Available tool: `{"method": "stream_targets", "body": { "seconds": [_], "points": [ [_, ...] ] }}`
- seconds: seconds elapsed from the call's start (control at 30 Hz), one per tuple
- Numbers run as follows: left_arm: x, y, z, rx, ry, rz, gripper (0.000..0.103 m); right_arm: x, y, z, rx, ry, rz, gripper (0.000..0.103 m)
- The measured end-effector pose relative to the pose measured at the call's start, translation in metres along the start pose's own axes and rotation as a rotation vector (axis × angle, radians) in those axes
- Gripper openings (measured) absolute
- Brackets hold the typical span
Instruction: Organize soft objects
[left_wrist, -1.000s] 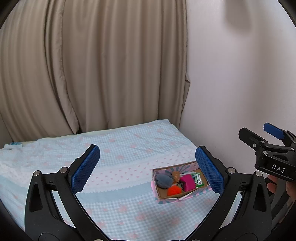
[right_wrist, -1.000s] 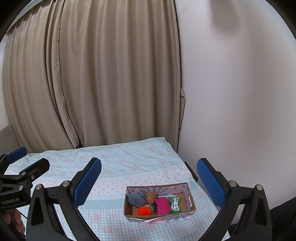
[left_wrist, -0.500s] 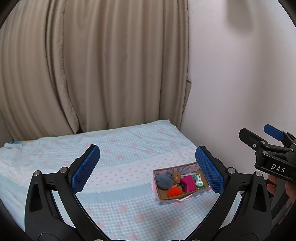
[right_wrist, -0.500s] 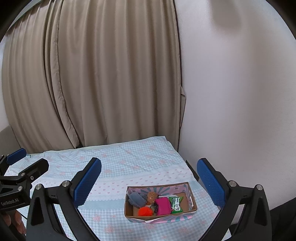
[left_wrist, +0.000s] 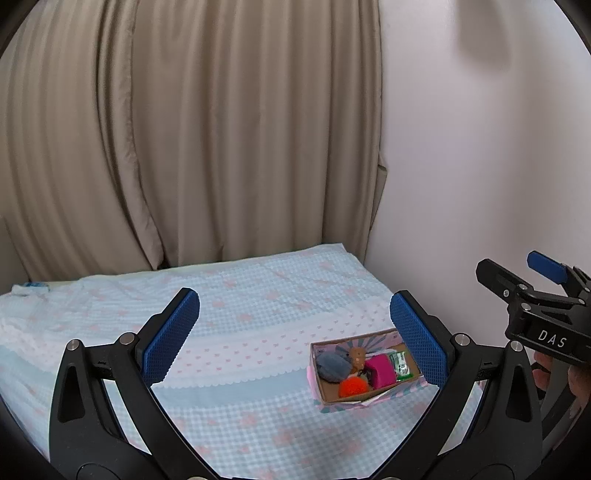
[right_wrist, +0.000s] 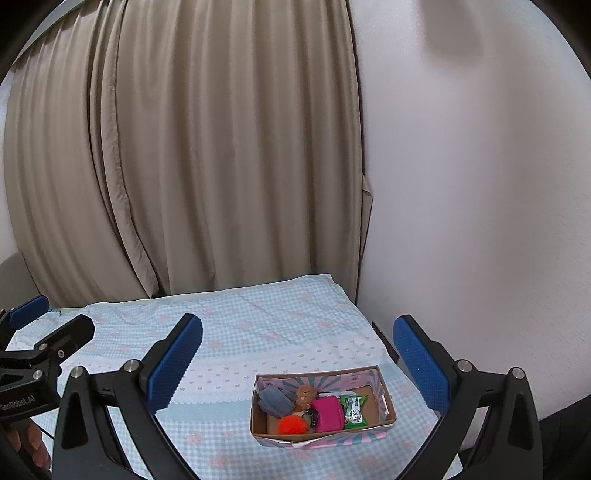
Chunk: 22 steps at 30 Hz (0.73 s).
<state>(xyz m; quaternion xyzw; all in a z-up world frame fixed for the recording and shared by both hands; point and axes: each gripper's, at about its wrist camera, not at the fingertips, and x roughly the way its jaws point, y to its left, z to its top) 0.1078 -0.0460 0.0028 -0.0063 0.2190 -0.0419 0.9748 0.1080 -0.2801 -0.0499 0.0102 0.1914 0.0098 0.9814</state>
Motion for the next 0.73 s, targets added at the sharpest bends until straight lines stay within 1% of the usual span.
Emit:
{"method": "stream_targets", "body": {
  "seconds": [0.33, 0.67, 0.73],
  "points": [
    [-0.0013, -0.0024, 0.0016, 0.006, -0.007, 0.0, 0.103, 0.0016, -0.0043, 0.0027, 0.008, -0.01, 0.001, 0.103],
    [-0.006, -0.0004, -0.0016, 0.003, -0.044, 0.033, 0.103, 0.0071, -0.0045, 0.0034, -0.009, 0.0, 0.008, 0.103],
    [-0.0048, 0.0003, -0.0022, 0.006, -0.041, 0.036, 0.103, 0.0098, -0.0047, 0.0029, -0.009, 0.008, 0.009, 0.103]
  ]
}}
